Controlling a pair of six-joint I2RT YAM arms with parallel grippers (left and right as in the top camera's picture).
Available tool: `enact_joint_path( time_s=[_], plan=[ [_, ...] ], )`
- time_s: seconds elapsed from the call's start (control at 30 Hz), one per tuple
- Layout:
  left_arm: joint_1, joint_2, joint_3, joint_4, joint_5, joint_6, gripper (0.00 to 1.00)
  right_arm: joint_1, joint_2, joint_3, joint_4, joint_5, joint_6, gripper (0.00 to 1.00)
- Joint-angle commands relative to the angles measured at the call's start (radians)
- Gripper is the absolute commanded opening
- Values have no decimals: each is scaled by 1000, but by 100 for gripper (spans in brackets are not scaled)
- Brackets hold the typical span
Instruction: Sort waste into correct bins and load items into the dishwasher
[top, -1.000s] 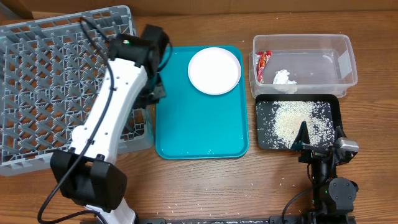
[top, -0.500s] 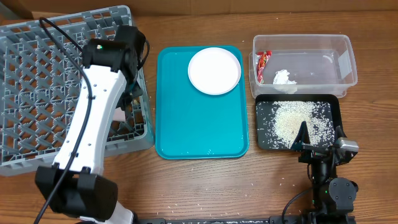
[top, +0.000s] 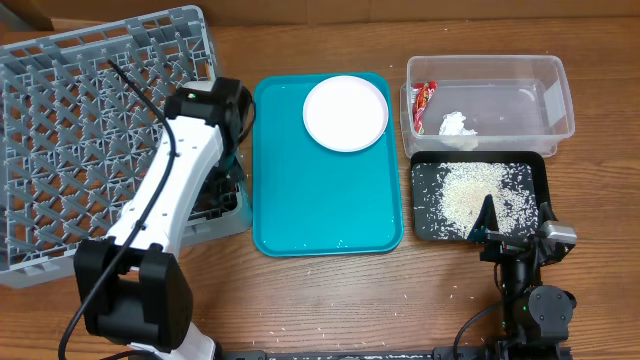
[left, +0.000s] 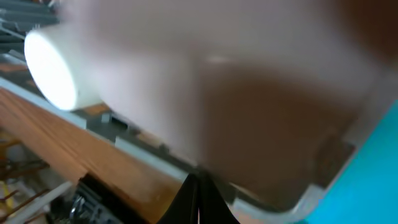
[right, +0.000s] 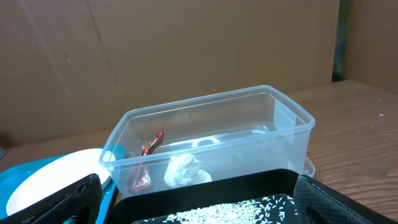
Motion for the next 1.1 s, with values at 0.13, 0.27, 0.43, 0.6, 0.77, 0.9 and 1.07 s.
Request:
enact_joint_path(
  time_s=[0.13, 0.27, 0.43, 0.6, 0.77, 0.9, 1.07],
  plan=[
    [-25, -77, 103, -14, 32, 48, 4, -4, -8, -10, 4, -1, -3, 100],
    [-51, -83, 99, 63, 115, 121, 34, -4, -8, -10, 4, -1, -3, 100],
    [-108, -83, 47, 104, 70, 95, 66, -4, -8, -10, 4, -1, -3, 100],
    [-105, -83, -70, 214, 22, 76, 61, -4, -8, -10, 4, -1, -3, 100],
    [-103, -82, -165, 296, 45, 78, 39, -4, -8, -10, 4, -1, -3, 100],
    [-103, -82, -235, 293, 63, 91, 14, -4, -8, -10, 4, -1, -3, 100],
    [-103, -84, -245, 250, 68, 99, 4, -4, -8, -10, 4, -1, -3, 100]
  ],
)
